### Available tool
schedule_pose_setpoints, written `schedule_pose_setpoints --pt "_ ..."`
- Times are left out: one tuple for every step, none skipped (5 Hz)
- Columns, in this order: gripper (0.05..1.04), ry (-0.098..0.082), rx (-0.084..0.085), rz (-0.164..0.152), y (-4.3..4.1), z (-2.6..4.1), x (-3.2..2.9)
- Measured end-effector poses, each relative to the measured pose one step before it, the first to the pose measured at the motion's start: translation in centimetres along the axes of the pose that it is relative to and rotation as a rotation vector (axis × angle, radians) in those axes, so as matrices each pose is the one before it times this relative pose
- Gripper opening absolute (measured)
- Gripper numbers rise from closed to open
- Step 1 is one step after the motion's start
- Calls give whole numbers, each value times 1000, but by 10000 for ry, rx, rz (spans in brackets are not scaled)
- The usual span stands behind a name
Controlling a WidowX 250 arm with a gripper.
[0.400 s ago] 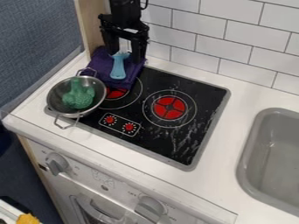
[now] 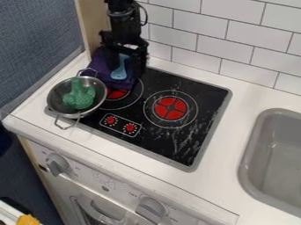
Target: Move the green object inside the pot to upper right side of the stove
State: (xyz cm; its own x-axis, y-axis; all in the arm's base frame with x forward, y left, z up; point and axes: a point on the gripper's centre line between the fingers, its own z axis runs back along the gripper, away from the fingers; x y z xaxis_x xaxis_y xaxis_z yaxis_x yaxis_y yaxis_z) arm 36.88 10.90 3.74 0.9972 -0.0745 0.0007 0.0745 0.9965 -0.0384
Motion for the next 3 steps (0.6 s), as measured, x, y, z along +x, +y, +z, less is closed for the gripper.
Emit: schedule_pose_setpoints --pt "1000 -649 283 215 1122 3016 -1856" --pt "1000 -169 109 91 669 1354 -2201" --pt "1000 492 -73 251 1489 -479 -2354"
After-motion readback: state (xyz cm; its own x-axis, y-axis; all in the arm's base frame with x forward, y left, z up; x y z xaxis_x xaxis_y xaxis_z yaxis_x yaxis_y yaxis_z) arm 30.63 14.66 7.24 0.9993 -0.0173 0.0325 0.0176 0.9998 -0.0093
